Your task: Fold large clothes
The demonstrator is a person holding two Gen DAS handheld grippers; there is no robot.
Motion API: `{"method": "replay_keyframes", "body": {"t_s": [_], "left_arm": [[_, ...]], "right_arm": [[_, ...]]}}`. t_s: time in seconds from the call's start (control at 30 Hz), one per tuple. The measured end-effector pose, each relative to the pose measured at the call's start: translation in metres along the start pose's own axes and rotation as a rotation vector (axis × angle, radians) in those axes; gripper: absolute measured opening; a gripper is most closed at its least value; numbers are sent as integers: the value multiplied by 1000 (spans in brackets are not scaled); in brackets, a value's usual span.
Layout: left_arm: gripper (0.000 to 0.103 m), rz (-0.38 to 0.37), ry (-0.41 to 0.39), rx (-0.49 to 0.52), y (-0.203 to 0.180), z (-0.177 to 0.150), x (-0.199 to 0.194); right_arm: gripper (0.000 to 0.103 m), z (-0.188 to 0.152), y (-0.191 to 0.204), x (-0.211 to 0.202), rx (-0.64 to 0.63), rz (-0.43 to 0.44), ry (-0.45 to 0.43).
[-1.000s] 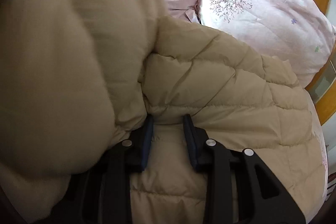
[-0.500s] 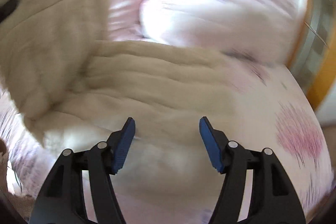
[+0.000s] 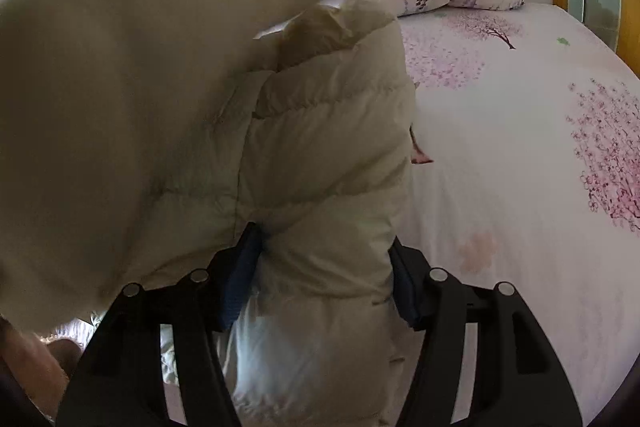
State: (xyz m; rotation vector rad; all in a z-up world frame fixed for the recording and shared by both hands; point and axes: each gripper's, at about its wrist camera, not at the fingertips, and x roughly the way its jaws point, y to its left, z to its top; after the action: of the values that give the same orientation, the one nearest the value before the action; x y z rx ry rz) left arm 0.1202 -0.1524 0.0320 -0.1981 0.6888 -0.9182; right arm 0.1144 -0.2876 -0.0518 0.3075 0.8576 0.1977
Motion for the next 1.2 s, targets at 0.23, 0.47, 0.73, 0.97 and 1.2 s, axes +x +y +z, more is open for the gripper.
{"method": "replay_keyframes", "body": {"t_s": [0.23,0.47,0.73,0.97,1.2], "left_arm": [[28,62,135,63,-4,-23,33],[31,103,207,95,-8,-35,40],[32,119,227,78,-4,-34,36],[43,91,224,88,-9,-30,25],[68,44,96,144,-16,5,-58]], "right_arm": [[67,0,-30,-48,-16,-189,-75],[67,44,-46,-96,162,-14,-224],[67,85,-1,-66,176,279,-128],[17,95,-11,-29,248,270,-65],[17,85,-38,-16,337,299,-38]]}}
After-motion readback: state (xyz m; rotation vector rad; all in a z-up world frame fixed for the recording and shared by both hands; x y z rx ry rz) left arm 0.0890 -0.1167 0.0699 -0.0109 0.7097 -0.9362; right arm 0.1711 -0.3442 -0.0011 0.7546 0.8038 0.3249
